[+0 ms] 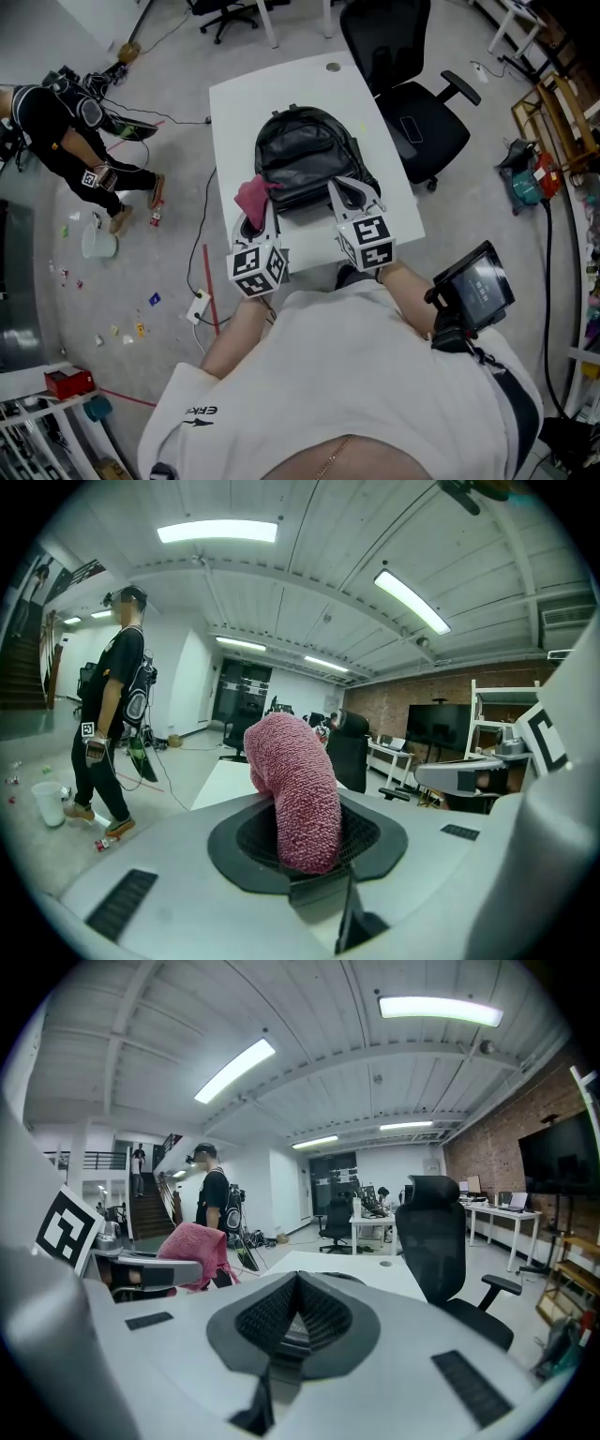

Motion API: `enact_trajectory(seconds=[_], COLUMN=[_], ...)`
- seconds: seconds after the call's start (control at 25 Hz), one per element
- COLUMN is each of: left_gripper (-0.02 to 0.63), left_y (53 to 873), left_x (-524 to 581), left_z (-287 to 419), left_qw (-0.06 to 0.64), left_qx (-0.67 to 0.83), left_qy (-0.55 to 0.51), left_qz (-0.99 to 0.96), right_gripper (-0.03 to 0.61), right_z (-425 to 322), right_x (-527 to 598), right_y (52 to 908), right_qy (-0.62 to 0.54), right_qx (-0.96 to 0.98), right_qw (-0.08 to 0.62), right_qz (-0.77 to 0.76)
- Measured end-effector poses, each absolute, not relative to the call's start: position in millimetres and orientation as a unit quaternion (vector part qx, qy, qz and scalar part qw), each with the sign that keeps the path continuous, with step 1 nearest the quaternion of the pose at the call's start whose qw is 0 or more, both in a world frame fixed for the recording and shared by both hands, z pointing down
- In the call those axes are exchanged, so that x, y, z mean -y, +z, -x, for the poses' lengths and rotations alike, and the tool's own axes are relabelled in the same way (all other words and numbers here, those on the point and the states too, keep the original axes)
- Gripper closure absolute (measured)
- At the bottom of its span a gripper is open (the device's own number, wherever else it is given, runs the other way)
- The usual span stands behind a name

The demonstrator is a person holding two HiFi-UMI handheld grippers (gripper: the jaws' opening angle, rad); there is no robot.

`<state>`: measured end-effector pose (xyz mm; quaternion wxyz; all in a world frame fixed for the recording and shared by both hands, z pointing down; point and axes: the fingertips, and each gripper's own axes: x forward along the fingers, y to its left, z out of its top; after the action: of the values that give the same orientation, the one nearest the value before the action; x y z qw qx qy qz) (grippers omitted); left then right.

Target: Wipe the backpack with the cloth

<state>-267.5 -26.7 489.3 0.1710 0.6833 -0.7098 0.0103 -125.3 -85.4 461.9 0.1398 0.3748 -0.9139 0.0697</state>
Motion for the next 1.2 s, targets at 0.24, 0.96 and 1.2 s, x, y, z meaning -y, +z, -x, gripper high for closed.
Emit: enact_trajectory(seconds=[0.24,0.96,1.2], left_gripper=[0.522,0.522,0.522], left_y=[495,554,600], left_x=[89,266,310], left_z=[272,264,255], left_qw=[0.157,0.102,0.062], left_qx=[0.698,0.625,0.565], left_qy=[0.050,0.260,0.389], left_qz=[-0.696,-0.729,-0.725], right_gripper=[0.574,0.574,0.574], right_z=[128,125,116], right_x=[142,273,303], right_y=[472,513,532], right_qy=[0.070,0.084,0.111], right_qx=[0.913,0.904,0.896], right_qw=[0.146,0.198,0.210], right_qz=[-0.375,-0.370,-0.375])
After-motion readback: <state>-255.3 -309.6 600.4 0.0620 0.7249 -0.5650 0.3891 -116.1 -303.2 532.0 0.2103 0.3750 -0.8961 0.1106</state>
